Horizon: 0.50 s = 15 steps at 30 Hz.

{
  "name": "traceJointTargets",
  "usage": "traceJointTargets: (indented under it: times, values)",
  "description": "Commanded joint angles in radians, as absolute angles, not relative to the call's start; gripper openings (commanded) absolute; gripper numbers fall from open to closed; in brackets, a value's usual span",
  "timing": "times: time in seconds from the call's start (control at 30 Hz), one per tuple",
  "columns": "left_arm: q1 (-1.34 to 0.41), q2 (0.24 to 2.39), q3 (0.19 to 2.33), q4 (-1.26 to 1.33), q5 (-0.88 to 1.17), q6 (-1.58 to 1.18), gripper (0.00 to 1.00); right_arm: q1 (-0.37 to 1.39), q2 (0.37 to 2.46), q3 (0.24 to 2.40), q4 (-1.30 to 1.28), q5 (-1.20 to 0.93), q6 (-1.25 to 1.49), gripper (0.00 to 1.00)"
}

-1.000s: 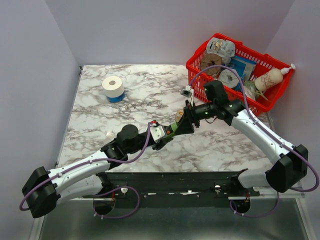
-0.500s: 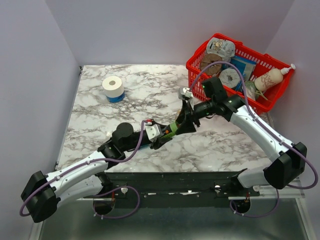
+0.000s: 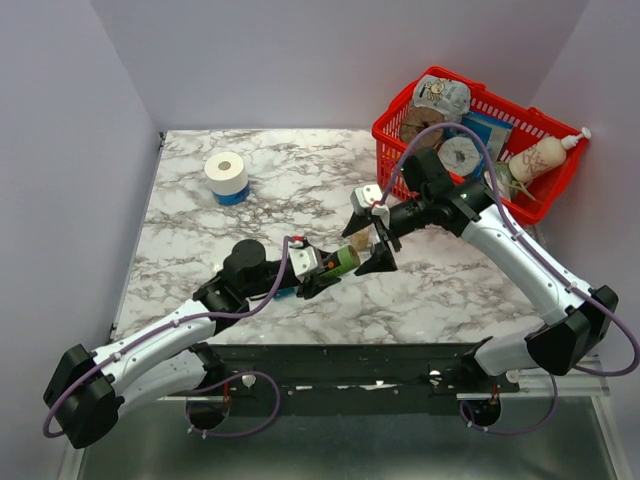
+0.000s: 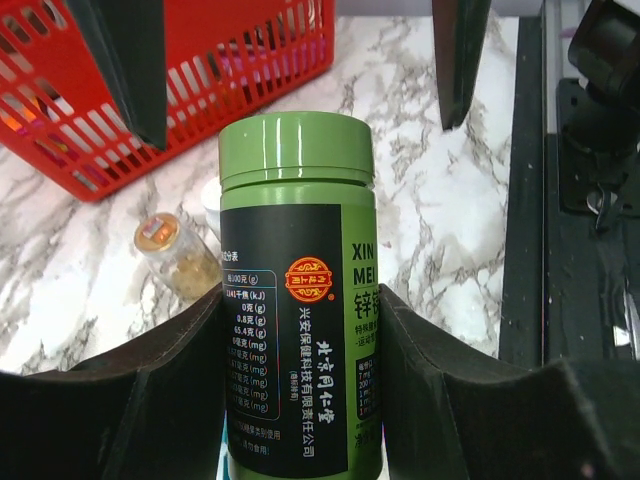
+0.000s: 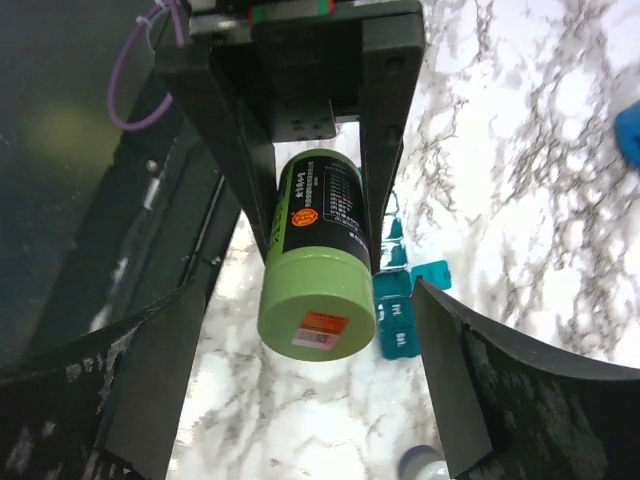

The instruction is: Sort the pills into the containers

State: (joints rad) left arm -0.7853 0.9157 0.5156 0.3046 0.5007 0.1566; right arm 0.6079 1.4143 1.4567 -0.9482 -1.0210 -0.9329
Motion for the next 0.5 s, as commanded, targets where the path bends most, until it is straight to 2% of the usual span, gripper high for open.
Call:
traceJointTargets:
  times: [0.0,0.2,0.47]
  values:
    - [-0.782,0.885,0.515,0.273,0.445,0.212,0.0,0.614,1.391,1.499,-0.89,-0.996,-0.555,0.95]
    - [-0.782,0.859,0.512,0.278,0.391,0.232,0.0,0.615,1.4,1.43,-0.726,-0.862,-0.055,0.95]
    - [-0.782,0.857,0.503,0.316,0.359,0.213,0.0,0.612,1.442,1.367,-0.66,-0.93,0.101,0.94]
